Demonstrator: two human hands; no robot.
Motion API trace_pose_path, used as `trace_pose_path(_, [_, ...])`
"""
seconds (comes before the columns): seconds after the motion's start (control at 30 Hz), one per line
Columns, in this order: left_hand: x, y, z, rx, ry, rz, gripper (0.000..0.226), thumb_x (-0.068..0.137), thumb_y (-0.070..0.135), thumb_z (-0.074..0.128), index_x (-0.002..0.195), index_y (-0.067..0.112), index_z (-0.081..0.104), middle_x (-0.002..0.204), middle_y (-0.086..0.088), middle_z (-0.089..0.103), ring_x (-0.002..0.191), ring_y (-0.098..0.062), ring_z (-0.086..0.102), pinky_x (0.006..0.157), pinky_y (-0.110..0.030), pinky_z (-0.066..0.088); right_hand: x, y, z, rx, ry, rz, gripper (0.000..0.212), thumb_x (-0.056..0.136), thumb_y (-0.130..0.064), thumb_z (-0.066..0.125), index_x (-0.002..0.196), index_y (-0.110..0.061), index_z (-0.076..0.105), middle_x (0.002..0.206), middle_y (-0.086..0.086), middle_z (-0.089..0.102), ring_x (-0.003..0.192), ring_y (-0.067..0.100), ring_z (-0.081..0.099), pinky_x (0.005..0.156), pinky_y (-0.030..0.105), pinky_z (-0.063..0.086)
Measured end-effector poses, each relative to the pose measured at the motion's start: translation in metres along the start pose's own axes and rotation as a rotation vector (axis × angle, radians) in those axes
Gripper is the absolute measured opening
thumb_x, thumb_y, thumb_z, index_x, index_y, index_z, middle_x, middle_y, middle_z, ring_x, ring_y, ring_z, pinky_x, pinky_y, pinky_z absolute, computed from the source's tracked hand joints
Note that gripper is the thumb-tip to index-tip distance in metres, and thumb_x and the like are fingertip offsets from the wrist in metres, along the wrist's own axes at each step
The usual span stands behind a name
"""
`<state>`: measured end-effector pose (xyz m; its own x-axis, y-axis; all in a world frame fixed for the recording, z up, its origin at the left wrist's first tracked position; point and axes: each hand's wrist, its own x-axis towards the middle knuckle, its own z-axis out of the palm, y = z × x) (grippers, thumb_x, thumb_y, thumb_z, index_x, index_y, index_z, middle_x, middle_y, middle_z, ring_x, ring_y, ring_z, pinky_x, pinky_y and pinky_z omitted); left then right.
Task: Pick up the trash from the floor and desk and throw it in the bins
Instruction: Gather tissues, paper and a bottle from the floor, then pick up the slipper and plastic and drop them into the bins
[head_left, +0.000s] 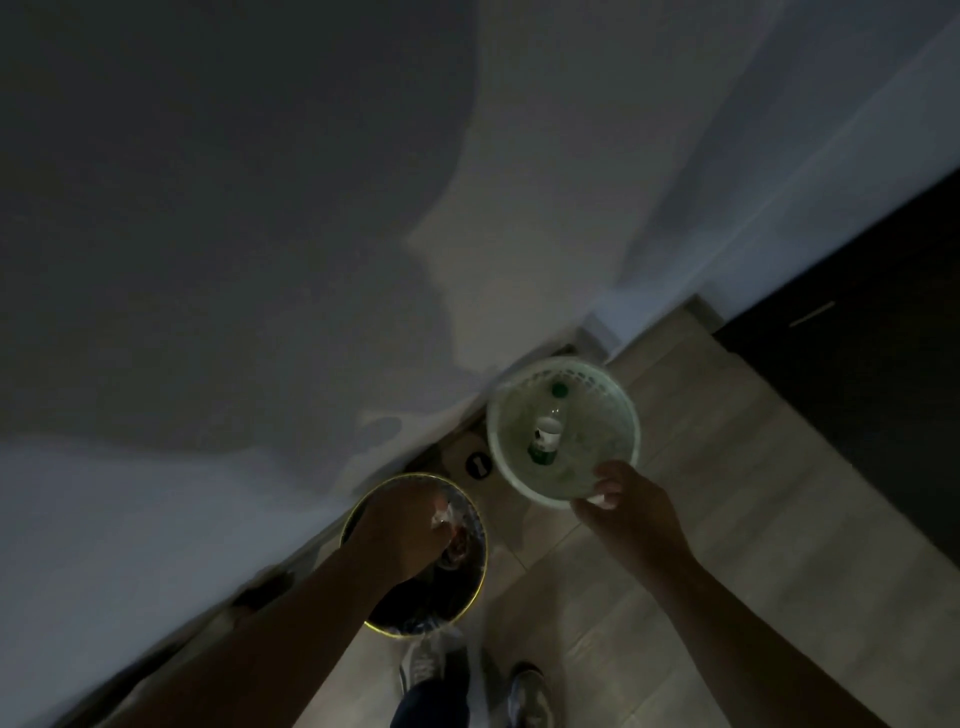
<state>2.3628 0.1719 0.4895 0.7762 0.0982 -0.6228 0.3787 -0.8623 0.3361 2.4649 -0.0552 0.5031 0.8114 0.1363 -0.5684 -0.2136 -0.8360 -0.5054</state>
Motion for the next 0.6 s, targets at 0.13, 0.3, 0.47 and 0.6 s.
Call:
trace_pose_path(0.13, [-0.051,0.035,-0.046,-0.01,0.124,0.018,0.04,0.095,0.035,0.051,0.131,0.02,0.051,0.133,-0.001,0.051,0.126,-0.017,0.046,0.104,-0.027,0.034,-0.049,-0.025,-0.04,-0.124,-0.066,-0.162,0.038,0.077,-0.027,0.073,0.113,-0.019,0.061,0.11,-0.001,0.065,0.108,0.015,0.06,0.09,0.032,0.05])
trace_pose_path(0.3, [-0.124,0.078,-0.087,-0.022,0.233,-0.003,0.039,0.094,0.033,0.051,0.131,0.021,0.05,0.131,0.001,0.052,0.123,-0.015,0.048,0.101,-0.025,0.035,-0.112,-0.052,-0.088,-0.427,-0.086,-0.417,0.043,0.081,-0.031,0.065,0.121,-0.019,0.055,0.118,-0.002,0.059,0.113,0.016,0.054,0.085,0.022,0.036])
trace_pose_path(0.47, [-0.211,0.115,-0.121,-0.023,0.292,-0.022,0.033,0.092,0.032,0.053,0.123,0.022,0.056,0.122,-0.001,0.055,0.113,-0.019,0.053,0.092,-0.026,0.04,-0.174,-0.084,-0.142,-0.524,-0.13,-0.635,0.049,0.086,-0.035,0.063,0.132,-0.024,0.05,0.13,-0.007,0.055,0.12,0.011,0.05,0.095,0.02,0.037])
trace_pose_path(0.6, [-0.281,0.13,-0.142,-0.027,0.37,-0.077,0.032,0.092,0.037,0.053,0.119,0.021,0.057,0.118,-0.002,0.056,0.108,-0.019,0.055,0.092,-0.029,0.044,-0.22,-0.121,-0.176,-0.603,-0.157,-0.81,0.048,0.086,-0.036,0.064,0.13,-0.022,0.051,0.13,-0.004,0.056,0.121,0.014,0.05,0.094,0.023,0.035])
